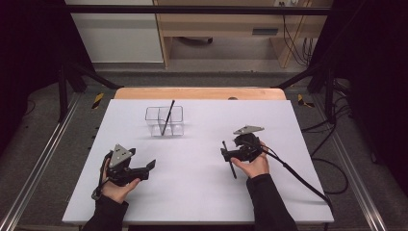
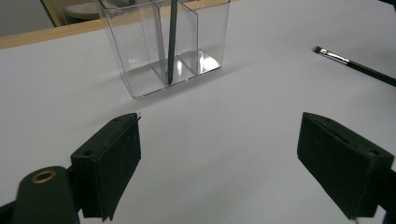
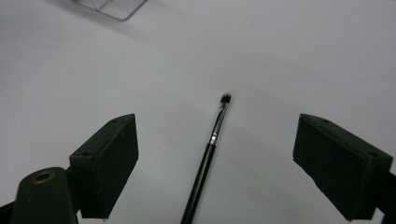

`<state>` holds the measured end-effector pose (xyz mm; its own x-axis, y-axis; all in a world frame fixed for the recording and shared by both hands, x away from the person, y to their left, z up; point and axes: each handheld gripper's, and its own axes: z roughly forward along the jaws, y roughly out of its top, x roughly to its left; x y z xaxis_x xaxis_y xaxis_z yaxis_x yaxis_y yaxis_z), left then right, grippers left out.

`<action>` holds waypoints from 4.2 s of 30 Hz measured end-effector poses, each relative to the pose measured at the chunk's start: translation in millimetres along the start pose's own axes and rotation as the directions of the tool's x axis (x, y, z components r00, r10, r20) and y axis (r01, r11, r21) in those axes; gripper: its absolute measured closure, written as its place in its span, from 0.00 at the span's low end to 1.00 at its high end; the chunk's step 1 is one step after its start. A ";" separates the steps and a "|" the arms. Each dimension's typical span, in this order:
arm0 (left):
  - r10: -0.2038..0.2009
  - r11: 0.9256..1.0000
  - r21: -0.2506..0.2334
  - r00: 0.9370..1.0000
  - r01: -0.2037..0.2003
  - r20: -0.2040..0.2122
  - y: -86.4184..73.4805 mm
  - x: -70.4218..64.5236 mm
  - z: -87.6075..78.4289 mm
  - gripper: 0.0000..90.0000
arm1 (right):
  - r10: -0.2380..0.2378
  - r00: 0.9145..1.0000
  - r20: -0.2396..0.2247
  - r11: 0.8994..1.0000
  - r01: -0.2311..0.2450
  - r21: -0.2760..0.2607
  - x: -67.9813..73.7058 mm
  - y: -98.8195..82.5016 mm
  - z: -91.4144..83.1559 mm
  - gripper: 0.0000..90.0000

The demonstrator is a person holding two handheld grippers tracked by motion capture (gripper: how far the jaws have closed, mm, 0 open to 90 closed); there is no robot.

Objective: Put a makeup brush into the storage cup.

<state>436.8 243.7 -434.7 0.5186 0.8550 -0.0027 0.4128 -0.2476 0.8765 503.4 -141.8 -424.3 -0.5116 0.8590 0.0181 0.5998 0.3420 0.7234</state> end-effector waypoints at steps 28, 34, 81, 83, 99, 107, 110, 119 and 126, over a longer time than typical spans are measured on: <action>0.012 1.000 0.017 1.000 -0.013 0.018 0.1 -0.3 1.8 0.16 | -0.033 0.999 0.018 0.980 0.029 0.198 5.1 -13.6 35.3 0.51; 0.012 1.000 0.020 1.000 -0.012 0.021 0.1 -0.4 2.1 0.16 | -0.034 0.999 0.012 0.972 0.030 0.231 6.2 -15.7 37.0 0.60; 0.019 0.999 0.034 0.999 -0.020 0.032 0.0 -1.8 3.6 0.16 | -0.114 0.992 -0.044 0.936 0.122 0.329 2.5 -12.5 31.2 0.77; 0.022 0.999 0.037 0.999 -0.023 0.033 0.0 -1.7 3.6 0.16 | -0.119 0.991 -0.053 0.933 0.130 0.336 2.4 -12.8 31.4 0.80; 0.017 0.999 0.044 0.999 -0.018 0.034 0.1 -1.9 4.4 0.16 | -0.083 0.993 -0.079 0.925 0.106 0.364 1.6 -10.3 32.3 0.94; 0.013 0.999 0.046 0.999 -0.014 0.032 0.3 -1.3 4.3 0.16 | -0.092 0.994 -0.063 0.928 0.108 0.357 3.9 -11.2 30.4 0.94; 0.011 0.999 0.044 0.999 -0.012 0.031 0.5 -1.2 4.0 0.17 | -0.092 0.993 -0.069 0.934 0.110 0.341 3.1 -9.8 27.0 0.94; 0.003 0.999 0.044 1.000 -0.004 0.028 0.5 -1.4 4.0 0.17 | -0.071 0.991 -0.112 0.963 0.097 0.251 4.1 -5.8 9.4 0.94; 0.004 0.999 0.038 0.999 -0.005 0.033 1.5 -3.2 3.3 0.17 | -0.069 0.985 -0.157 0.982 0.095 0.164 10.9 -8.3 -1.9 0.94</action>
<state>438.2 239.1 -435.0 0.5447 0.8385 -0.0155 0.4383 -0.2689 0.8576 491.7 -136.0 -428.8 -0.6424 0.7625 0.0764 0.6409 0.4800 0.5990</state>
